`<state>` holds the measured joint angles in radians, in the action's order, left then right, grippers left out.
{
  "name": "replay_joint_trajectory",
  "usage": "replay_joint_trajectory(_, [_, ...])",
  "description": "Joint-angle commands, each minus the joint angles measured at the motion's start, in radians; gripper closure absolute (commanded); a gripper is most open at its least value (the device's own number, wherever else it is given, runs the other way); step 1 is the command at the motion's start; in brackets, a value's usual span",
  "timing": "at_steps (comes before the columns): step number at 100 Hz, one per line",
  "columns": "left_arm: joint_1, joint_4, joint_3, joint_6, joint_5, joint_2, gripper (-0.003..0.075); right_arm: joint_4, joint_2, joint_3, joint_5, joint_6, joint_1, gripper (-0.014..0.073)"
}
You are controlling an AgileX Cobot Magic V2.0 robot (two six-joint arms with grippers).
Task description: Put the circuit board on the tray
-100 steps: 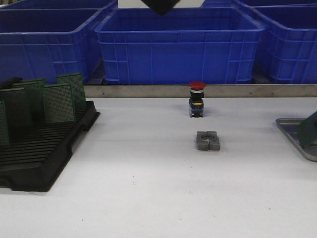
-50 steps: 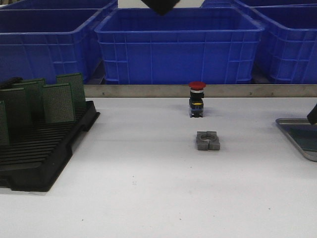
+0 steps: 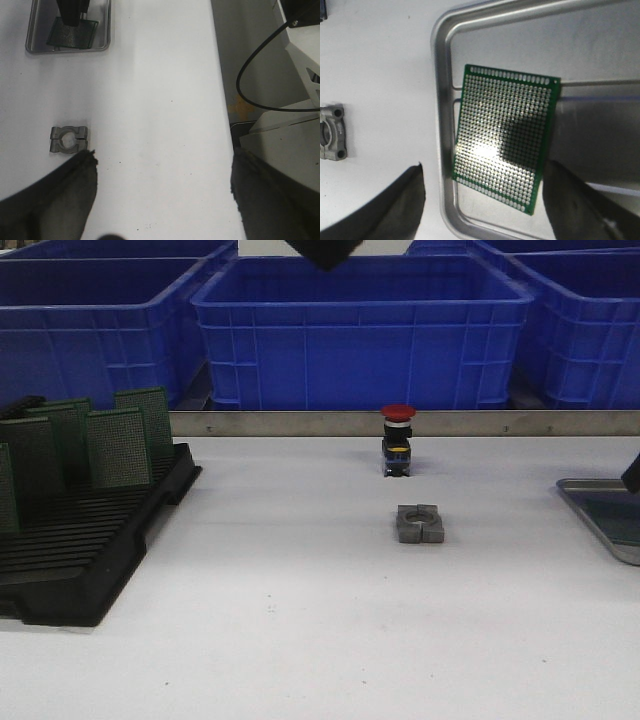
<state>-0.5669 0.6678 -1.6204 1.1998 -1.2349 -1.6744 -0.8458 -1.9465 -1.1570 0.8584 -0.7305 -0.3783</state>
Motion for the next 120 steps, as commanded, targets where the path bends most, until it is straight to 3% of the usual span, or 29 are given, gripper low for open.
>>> replay_joint_trajectory(1, [-0.007,0.056,-0.031,-0.006,-0.035,0.049,0.0208,-0.030,0.060,-0.027,0.030,-0.015,-0.007,0.0073])
replay_joint_trajectory(22, [-0.004,-0.003,-0.060,-0.006,-0.035,0.049,0.0208,-0.036,0.060,-0.027,0.030,-0.015,-0.007,0.0074])
replay_joint_trajectory(46, [0.032,-0.244,-0.126,-0.008,-0.040,0.069,0.0208,-0.036,0.060,-0.027,0.030,-0.015,-0.007,0.0074])
replay_joint_trajectory(65, [0.126,-0.412,-0.131,-0.008,-0.033,0.065,0.0208,-0.036,0.060,-0.027,0.030,-0.015,-0.007,0.0074])
replay_joint_trajectory(93, [0.294,-0.419,-0.131,-0.002,0.028,0.010,0.0208,-0.036,0.060,-0.027,0.029,-0.015,-0.007,0.0074])
replay_joint_trajectory(120, [0.359,-0.426,-0.131,0.013,0.091,-0.104,0.0208,-0.036,0.060,-0.027,0.028,-0.015,-0.007,0.0074])
